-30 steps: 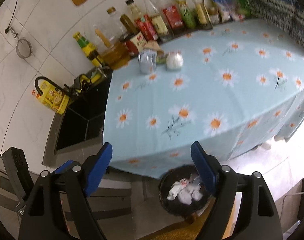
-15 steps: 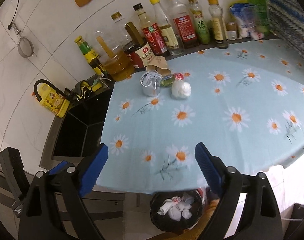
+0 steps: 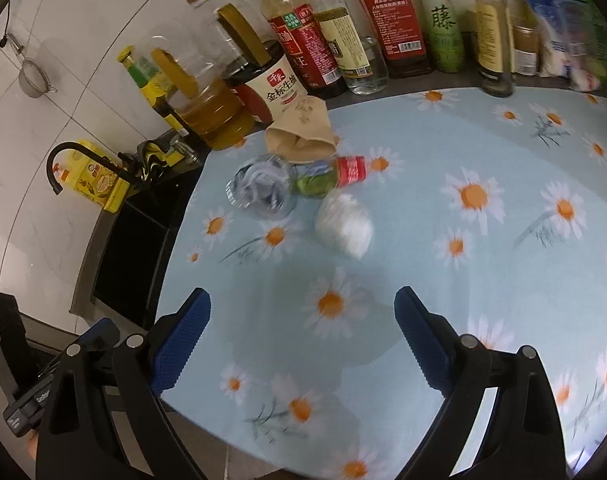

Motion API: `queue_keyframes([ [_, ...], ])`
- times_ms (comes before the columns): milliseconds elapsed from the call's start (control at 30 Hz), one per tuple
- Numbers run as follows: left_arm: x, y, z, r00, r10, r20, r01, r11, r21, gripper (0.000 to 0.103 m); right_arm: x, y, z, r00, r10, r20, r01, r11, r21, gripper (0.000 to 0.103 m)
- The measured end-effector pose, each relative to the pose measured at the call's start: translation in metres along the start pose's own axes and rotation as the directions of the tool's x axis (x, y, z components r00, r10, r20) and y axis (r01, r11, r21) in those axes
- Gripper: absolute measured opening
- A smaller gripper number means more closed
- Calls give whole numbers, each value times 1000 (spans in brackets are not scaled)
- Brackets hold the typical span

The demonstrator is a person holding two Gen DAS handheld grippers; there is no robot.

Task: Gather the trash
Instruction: 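Grasp the foil-wrapped roll with the left gripper while the right gripper grasps the white plastic bag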

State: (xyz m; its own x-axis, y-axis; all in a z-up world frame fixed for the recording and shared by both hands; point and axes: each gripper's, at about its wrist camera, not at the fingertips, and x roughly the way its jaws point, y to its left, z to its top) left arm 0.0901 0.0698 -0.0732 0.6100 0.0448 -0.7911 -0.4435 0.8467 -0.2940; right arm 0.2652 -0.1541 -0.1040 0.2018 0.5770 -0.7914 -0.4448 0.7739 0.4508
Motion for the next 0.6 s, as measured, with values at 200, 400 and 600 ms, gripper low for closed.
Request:
queue_keyframes([
  [200,17,-10,5,998,65,-22,-66,997,-48,86,32,-18,26,998,43,-53,-45,998,-43,92],
  [400,19,-21,7,993,114,-19,-115,991,-69,86,56,-21,42,995,67,-77,-74,992,-99,79],
  [600,21,-24,6,988,156,-21,-157,984,-79,86,84,-23,52,988,55,-143,-75,987,-144,58],
])
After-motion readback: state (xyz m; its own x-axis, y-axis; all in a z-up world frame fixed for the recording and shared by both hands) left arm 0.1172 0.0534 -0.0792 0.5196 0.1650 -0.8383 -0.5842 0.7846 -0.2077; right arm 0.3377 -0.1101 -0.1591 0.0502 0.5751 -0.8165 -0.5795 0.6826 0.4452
